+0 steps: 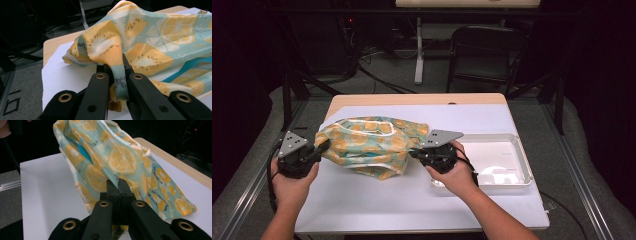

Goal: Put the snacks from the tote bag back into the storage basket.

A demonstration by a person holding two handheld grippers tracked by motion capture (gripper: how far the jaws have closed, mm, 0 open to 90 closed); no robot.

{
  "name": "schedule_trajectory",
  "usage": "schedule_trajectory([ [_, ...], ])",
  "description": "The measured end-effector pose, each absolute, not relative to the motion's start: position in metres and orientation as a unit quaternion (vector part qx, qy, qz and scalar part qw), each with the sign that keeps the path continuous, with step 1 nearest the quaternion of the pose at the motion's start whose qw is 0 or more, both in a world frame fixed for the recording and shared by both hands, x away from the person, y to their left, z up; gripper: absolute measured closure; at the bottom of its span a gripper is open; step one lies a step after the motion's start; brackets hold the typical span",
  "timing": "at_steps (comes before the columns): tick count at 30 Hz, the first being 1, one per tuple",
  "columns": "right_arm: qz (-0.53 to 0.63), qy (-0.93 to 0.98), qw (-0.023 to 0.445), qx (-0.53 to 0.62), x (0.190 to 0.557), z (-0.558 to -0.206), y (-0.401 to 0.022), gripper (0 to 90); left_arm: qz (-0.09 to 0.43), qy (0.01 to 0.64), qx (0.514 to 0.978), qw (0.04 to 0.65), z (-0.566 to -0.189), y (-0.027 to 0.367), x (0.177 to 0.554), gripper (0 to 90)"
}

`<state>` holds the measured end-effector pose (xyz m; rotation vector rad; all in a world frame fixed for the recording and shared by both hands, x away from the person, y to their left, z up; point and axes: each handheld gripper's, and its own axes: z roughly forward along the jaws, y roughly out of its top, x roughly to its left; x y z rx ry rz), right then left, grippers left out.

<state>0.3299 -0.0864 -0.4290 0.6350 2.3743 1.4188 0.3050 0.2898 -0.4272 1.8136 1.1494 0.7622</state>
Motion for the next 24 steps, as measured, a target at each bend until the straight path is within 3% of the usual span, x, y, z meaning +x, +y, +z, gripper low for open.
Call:
schedule_trajectory([
  [24,0.535,0.79,0.137,0.266,0.346,-0.416,-0.082,90.0,0.32,0.46,0.716,0.417,-0.413,0.29,0.318,89.5],
])
